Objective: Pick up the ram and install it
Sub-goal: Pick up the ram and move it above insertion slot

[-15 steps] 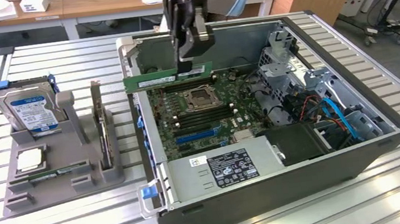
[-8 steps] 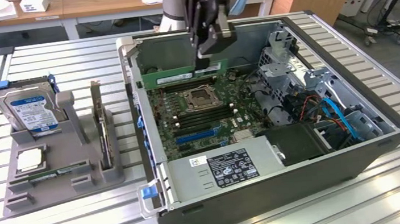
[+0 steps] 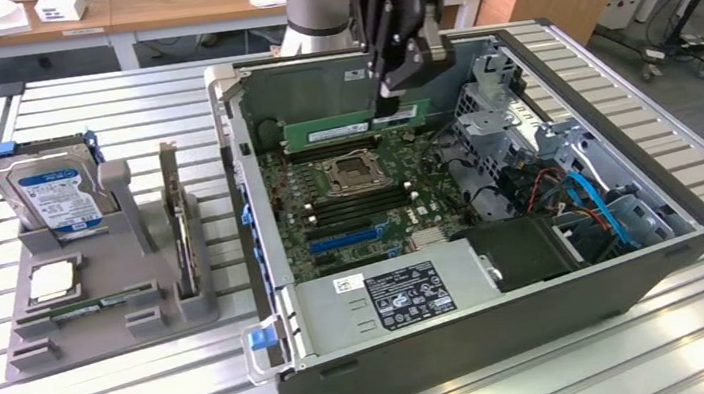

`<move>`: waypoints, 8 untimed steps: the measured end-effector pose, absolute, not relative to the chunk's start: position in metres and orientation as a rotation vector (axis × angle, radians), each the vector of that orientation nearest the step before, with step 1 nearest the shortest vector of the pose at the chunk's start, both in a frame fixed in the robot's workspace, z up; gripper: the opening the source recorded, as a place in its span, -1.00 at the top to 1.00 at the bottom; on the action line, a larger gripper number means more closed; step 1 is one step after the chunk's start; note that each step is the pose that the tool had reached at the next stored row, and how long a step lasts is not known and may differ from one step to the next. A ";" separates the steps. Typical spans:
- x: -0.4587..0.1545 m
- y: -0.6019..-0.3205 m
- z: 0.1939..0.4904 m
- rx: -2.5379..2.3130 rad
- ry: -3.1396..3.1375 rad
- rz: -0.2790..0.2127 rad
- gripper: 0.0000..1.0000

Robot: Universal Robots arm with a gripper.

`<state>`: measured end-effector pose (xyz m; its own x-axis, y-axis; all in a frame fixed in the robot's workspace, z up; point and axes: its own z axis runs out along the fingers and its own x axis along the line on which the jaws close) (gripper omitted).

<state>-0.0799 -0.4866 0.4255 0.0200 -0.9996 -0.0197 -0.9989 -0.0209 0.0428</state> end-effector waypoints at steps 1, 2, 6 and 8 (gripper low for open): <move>-0.077 -0.487 0.426 2.232 -2.186 -0.069 0.77; -0.073 -0.487 0.426 2.232 -2.186 -0.069 0.77; -0.059 -0.487 0.426 2.232 -2.186 -0.069 0.77; -0.052 -0.487 0.426 2.232 -2.186 -0.069 0.77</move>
<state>-0.0525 -0.4866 0.4255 0.0203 -0.9996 -0.0197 -0.9989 -0.0211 0.0429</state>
